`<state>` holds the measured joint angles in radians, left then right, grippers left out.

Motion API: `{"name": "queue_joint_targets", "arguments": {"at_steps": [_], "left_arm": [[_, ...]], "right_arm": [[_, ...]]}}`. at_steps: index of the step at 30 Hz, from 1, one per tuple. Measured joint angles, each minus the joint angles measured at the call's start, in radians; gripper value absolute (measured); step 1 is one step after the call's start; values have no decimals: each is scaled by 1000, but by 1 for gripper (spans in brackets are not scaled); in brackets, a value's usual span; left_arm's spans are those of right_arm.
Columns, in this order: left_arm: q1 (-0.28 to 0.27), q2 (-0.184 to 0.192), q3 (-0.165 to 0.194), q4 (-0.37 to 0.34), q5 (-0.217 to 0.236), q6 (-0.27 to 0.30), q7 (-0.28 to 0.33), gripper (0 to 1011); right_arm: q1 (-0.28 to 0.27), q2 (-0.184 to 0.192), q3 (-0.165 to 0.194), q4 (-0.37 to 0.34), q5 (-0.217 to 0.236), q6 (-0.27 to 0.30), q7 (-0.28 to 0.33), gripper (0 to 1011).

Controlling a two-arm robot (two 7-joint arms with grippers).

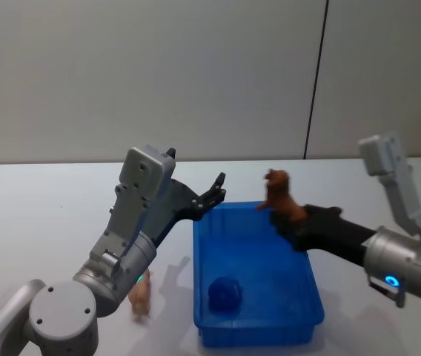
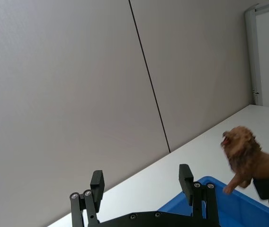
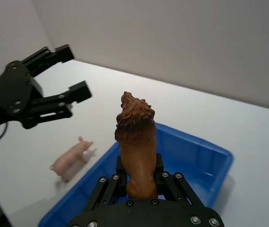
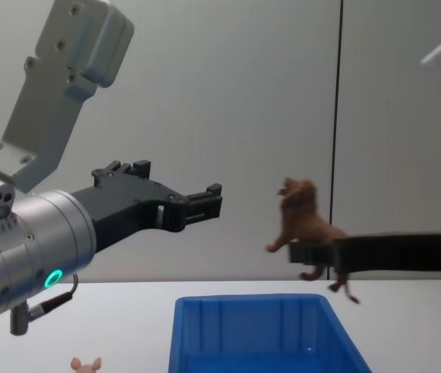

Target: Pick up the two dolls from the table and place them into the box.

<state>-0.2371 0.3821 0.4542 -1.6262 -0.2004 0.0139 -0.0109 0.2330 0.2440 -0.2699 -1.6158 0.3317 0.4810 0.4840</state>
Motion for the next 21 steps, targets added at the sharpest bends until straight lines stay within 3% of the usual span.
{"name": "queue_joint_targets", "arguments": {"at_steps": [5, 9, 12, 15, 16, 21], "left_arm": [[0, 0, 0, 0, 0, 0, 0, 1001], [0, 0, 0, 0, 0, 0, 0, 1001], [0, 0, 0, 0, 0, 0, 0, 1001], [0, 0, 0, 0, 0, 0, 0, 1001], [0, 0, 0, 0, 0, 0, 0, 1001], [0, 0, 0, 0, 0, 0, 0, 1001]], "right_arm": [[40, -28, -16, 39, 13, 45, 55, 304], [73, -51, -31, 81, 25, 81, 99, 387], [104, -72, -44, 117, 34, 107, 131, 526], [118, -82, -50, 134, 39, 120, 147, 581], [126, -88, -53, 144, 42, 127, 157, 648], [147, -103, -62, 171, 49, 146, 180, 801]]}}
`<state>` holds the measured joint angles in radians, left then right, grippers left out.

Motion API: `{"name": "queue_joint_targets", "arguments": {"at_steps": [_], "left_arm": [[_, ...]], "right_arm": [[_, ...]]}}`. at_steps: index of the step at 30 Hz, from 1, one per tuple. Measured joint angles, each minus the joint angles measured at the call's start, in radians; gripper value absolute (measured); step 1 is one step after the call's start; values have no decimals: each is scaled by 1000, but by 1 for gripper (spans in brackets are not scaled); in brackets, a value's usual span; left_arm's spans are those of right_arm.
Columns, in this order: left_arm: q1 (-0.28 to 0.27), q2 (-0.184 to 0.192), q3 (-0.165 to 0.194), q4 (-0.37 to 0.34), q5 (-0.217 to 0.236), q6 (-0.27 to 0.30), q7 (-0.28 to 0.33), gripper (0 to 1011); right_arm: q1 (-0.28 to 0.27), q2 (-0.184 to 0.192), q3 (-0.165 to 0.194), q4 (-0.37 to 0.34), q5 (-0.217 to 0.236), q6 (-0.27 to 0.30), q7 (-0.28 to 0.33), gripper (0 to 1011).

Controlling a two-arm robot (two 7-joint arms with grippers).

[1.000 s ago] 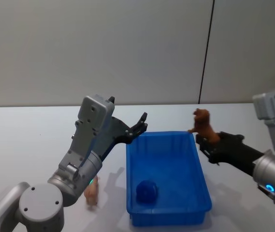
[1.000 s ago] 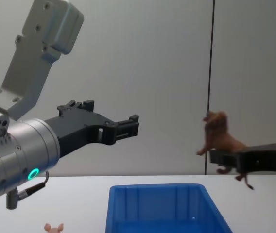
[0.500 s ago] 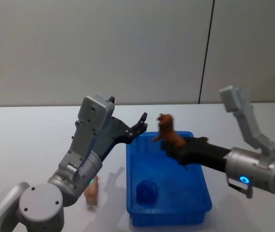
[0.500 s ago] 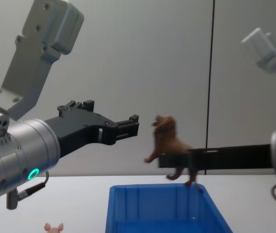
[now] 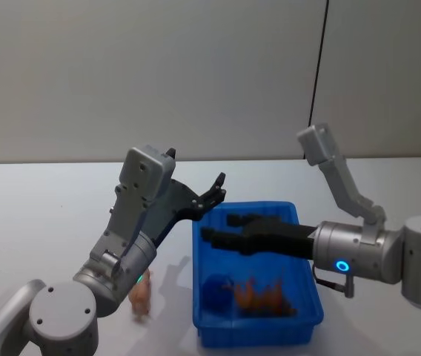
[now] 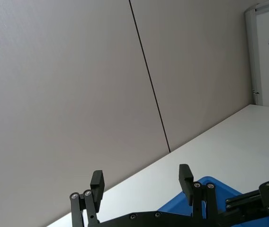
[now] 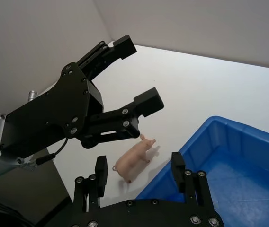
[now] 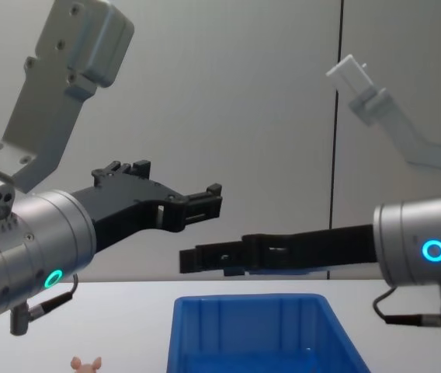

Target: Pick up the two dolls from the table and place them into the box.

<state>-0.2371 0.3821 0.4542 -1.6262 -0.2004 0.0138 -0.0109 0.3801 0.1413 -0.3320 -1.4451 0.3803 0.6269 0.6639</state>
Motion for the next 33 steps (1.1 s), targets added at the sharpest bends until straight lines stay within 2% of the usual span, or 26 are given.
{"name": "queue_joint_targets", "arguments": {"at_steps": [3, 8, 16, 21, 25, 33], "left_arm": [[0, 0, 0, 0, 0, 0, 0, 1001], [0, 0, 0, 0, 0, 0, 0, 1001], [0, 0, 0, 0, 0, 0, 0, 1001], [0, 0, 0, 0, 0, 0, 0, 1001], [0, 0, 0, 0, 0, 0, 0, 1001], [0, 0, 0, 0, 0, 0, 0, 1001]], "right_arm": [[7, -5, -3, 8, 2, 6, 8, 854], [18, -13, -8, 23, 6, 15, 21, 998], [17, -2, -4, 19, 7, 17, 23, 1001], [4, 21, 9, 2, 5, 16, 16, 1001], [-17, 55, 31, -23, 3, 9, 1, 1001], [-58, 116, 72, -72, 15, -45, -29, 1001]]}}
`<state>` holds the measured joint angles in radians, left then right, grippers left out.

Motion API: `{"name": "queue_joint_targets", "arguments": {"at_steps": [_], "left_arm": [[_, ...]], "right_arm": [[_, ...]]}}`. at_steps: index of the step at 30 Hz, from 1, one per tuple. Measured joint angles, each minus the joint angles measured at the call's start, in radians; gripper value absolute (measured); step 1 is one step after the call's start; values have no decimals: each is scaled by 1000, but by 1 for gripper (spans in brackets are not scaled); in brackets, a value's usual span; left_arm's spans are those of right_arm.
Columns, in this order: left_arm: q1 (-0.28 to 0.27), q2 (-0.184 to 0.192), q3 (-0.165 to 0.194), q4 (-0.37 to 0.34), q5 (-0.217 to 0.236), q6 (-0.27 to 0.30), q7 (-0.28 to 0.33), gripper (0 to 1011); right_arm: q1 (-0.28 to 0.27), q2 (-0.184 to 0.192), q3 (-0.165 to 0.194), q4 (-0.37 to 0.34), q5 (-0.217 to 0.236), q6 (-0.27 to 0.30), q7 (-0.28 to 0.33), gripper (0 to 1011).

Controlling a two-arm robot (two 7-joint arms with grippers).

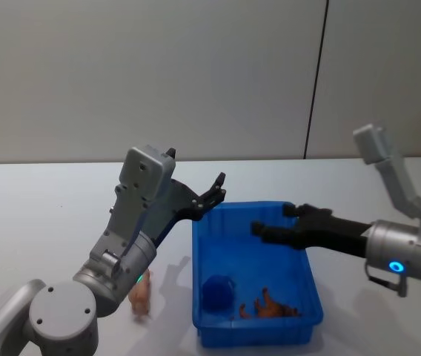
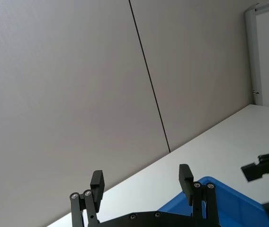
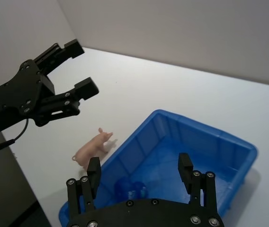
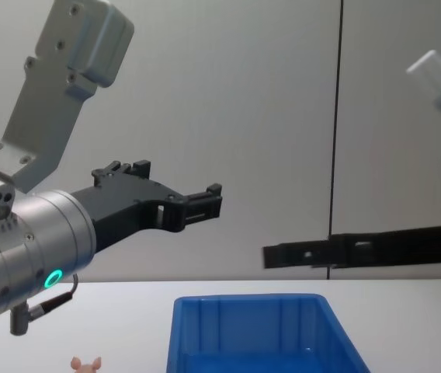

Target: Pick up the two dolls from the table and place them into the box.

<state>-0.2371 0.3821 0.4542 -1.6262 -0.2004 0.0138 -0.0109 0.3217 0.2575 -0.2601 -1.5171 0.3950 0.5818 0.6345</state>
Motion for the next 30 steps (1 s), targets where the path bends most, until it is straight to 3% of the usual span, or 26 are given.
{"name": "queue_joint_targets", "arguments": {"at_steps": [9, 19, 30], "left_arm": [[0, 0, 0, 0, 0, 0, 0, 1001], [0, 0, 0, 0, 0, 0, 0, 1001], [0, 0, 0, 0, 0, 0, 0, 1001]], "right_arm": [[-36, 49, 34, -42, 23, -92, -17, 1001], [-100, 101, 78, -96, 81, -248, -60, 1001], [-211, 159, 130, -181, 148, -403, -181, 1001]]}}
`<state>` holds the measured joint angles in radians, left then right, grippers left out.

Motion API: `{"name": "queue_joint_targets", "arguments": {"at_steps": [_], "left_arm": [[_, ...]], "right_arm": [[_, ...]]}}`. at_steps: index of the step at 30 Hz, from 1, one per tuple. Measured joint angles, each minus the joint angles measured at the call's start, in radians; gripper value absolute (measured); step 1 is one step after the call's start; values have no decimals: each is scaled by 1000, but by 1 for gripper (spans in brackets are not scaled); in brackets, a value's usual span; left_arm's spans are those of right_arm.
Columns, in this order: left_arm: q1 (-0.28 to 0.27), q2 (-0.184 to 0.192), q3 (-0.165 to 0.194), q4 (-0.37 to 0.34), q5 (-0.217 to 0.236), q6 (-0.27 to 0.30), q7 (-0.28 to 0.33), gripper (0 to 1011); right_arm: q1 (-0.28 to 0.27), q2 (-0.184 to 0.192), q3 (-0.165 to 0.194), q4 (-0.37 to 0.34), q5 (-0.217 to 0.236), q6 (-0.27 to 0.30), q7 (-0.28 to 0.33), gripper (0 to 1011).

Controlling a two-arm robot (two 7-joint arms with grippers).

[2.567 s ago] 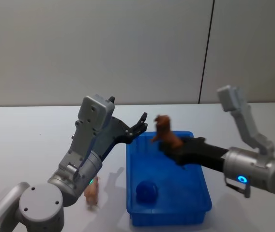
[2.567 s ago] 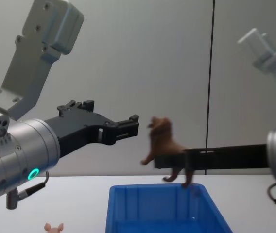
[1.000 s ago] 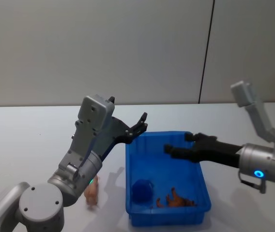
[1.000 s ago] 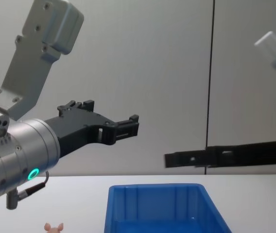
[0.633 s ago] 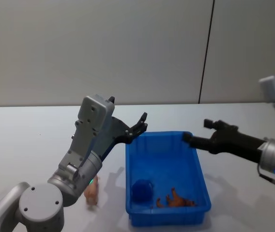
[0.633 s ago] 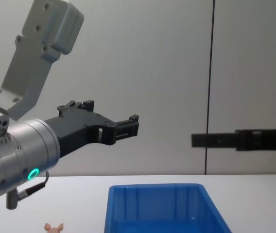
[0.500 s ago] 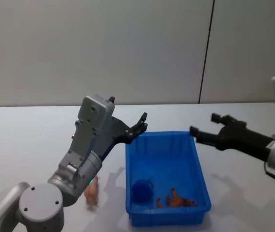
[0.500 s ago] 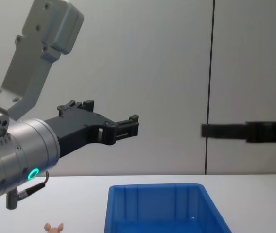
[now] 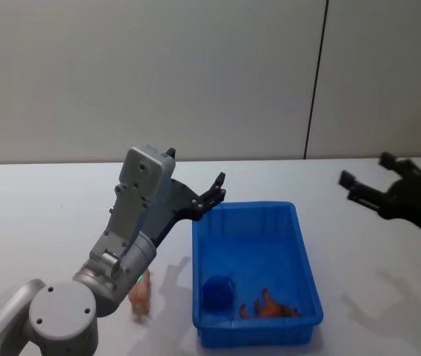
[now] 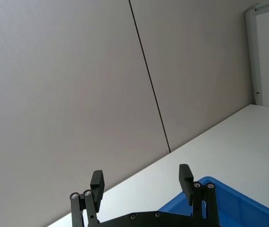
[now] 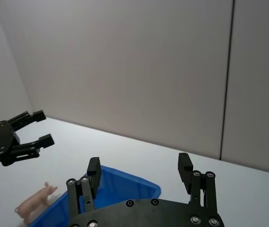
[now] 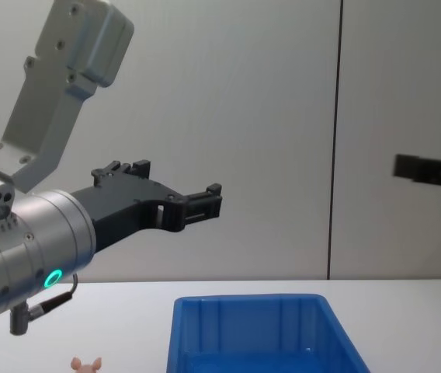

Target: Pick up the two dolls from the table and place them into the box.

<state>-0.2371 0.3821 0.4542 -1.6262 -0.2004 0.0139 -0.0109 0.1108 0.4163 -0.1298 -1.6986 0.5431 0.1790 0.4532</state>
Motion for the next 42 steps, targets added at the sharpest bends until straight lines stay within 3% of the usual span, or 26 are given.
{"name": "queue_joint_targets", "arguments": {"at_steps": [14, 21, 31, 42], "left_arm": [[1, 1, -1, 0, 0, 1, 0, 1001], [11, 15, -8, -16, -14, 30, -3, 1001], [68, 76, -31, -88, -78, 134, 9, 1001], [138, 137, -54, -156, -174, 257, 49, 1001]], "right_arm": [[-155, 58, 66, -109, 43, -122, -190, 1001], [-227, 80, 100, -152, 56, -171, -273, 1001], [-288, 98, 129, -188, 68, -210, -338, 1001], [-313, 106, 141, -203, 72, -226, -365, 1001]]}}
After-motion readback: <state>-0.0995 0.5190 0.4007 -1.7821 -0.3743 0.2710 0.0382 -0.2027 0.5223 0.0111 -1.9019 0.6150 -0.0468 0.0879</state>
